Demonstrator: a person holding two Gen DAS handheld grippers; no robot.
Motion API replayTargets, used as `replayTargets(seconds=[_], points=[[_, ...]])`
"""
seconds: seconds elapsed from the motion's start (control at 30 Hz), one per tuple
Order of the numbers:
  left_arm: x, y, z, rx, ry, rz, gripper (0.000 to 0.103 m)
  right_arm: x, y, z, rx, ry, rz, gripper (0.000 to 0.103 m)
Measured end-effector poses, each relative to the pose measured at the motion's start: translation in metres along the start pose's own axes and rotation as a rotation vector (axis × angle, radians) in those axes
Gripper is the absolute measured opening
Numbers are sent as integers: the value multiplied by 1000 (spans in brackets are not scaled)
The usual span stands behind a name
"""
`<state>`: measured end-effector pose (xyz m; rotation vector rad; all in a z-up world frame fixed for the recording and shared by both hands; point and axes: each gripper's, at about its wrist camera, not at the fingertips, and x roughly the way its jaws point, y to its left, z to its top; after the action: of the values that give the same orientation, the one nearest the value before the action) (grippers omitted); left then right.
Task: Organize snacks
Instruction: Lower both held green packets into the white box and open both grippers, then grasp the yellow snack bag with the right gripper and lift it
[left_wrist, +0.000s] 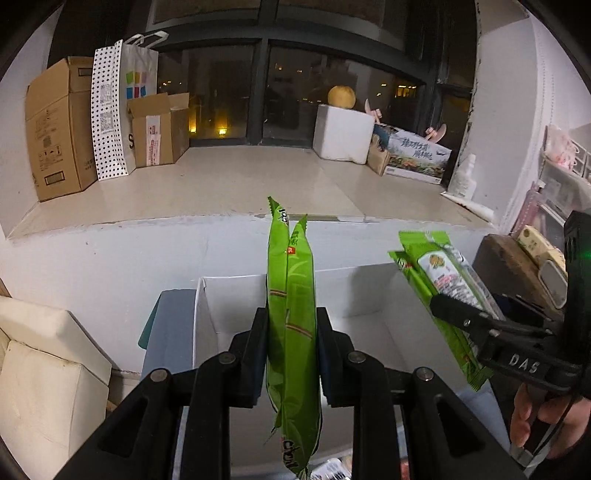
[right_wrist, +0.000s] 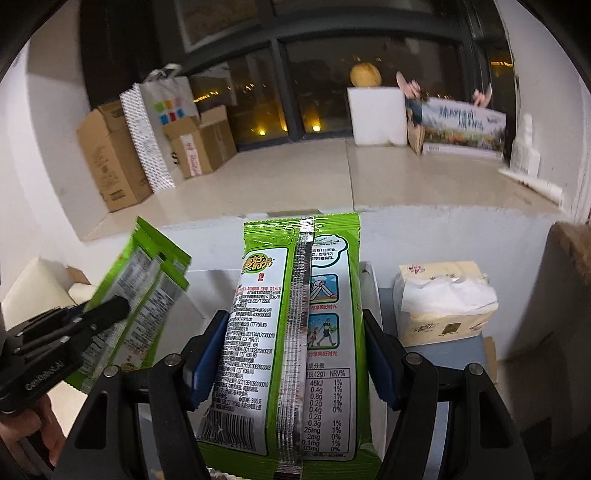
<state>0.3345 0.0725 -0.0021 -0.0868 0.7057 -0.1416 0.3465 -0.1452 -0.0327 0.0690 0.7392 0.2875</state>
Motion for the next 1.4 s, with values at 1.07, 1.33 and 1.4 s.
replayTargets(seconds=[1.07,1.33,1.4], points=[[-100,-28,-102,19,-6,67,103,-134,-15,-114,-50,-54,122,103],[-145,-45,-183,3,26,79,103,-156,-12,-189,-52,25,125,103],[-149,-45,-197,-6,39,79,103,-154,-8,-206,-27,41,153,103]])
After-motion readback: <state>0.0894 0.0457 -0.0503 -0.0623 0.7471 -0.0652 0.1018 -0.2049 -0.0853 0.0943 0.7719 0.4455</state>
